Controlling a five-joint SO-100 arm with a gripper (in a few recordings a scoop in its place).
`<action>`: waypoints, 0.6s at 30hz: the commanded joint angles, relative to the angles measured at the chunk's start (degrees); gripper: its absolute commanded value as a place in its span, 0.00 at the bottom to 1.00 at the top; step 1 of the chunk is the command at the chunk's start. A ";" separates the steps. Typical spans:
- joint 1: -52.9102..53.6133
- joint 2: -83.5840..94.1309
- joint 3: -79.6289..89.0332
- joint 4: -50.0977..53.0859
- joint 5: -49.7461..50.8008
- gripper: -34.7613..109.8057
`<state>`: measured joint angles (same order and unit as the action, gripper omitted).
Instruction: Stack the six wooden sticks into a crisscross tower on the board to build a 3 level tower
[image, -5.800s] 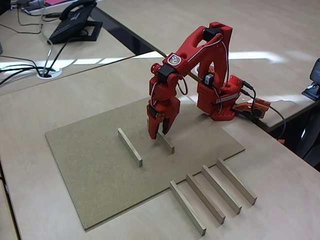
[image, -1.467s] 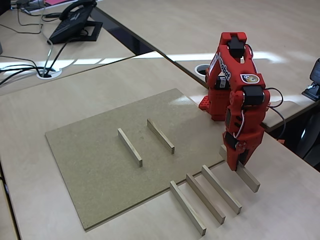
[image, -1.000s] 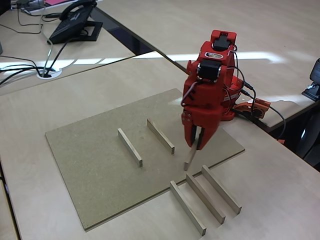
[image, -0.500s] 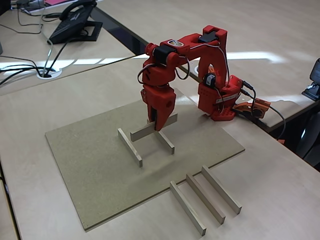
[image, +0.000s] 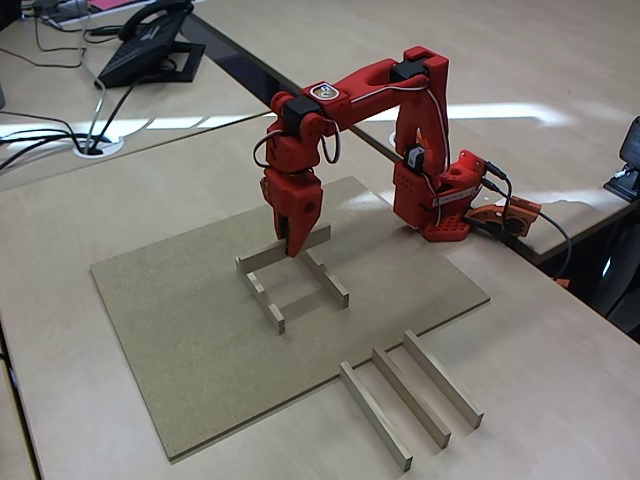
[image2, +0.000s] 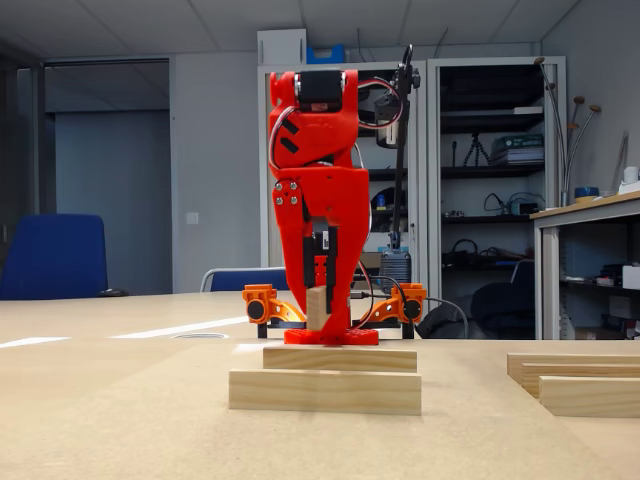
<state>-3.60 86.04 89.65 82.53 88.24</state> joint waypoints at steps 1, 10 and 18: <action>1.93 3.43 1.76 -2.55 -2.37 0.24; 4.22 2.29 3.87 -4.75 -5.10 0.24; 4.75 1.41 5.01 -6.94 -6.06 0.25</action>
<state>0.35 86.22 94.13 75.15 82.18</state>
